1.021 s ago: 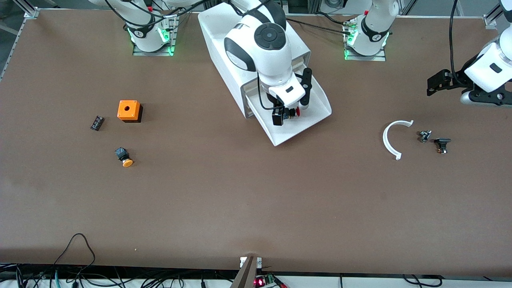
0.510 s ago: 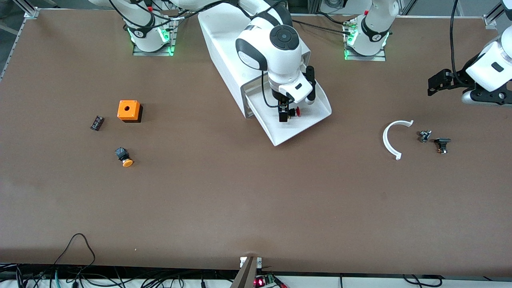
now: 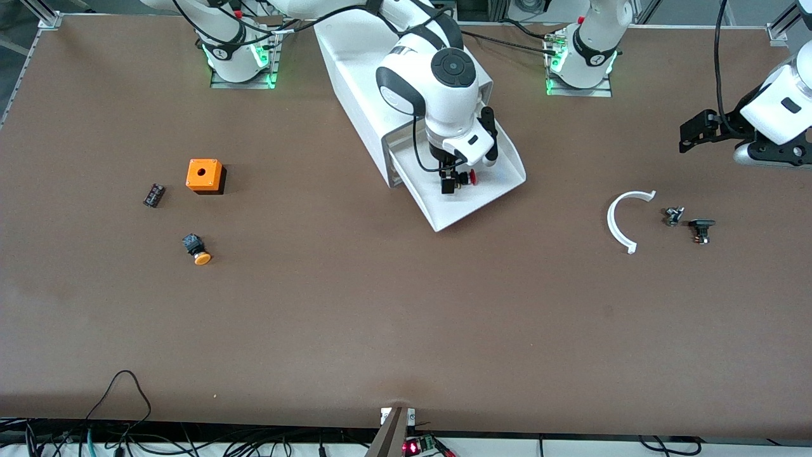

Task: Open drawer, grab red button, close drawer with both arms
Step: 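Close the right gripper around the red push button in the drawer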

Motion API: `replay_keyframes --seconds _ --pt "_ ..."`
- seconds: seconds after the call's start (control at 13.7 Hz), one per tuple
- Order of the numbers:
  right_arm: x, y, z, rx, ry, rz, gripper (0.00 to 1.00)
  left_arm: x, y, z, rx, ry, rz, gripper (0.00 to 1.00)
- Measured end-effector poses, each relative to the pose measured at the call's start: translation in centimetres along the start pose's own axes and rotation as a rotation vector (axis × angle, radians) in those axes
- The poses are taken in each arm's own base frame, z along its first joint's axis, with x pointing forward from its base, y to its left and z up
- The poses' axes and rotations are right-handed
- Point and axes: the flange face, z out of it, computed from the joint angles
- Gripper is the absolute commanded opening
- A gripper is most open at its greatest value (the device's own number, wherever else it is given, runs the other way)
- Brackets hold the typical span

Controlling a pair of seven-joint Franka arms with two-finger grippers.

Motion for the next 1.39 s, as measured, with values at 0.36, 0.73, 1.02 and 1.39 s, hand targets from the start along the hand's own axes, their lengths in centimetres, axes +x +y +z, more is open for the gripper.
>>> replay_keyframes --seconds 0.36,0.73,1.02,1.39 --pt "0.2 -0.2 2.1 0.006 -0.018 -0.01 1.0 0.1 -0.2 0.1 -0.006 -0.002 -0.005 1.0" --pt "0.4 0.0 2.5 -0.011 0.003 -0.014 0.7 0.5 -1.2 1.0 -0.015 -0.018 -0.019 1.0" --pt "0.9 -0.4 2.5 -0.048 -0.009 -0.045 0.36 0.8 -1.4 1.6 -0.02 -0.03 -0.021 1.0" --pt "1.4 -0.8 2.0 -0.063 -0.006 -0.057 0.14 1.8 -1.6 3.5 -0.032 -0.062 -0.018 1.0"
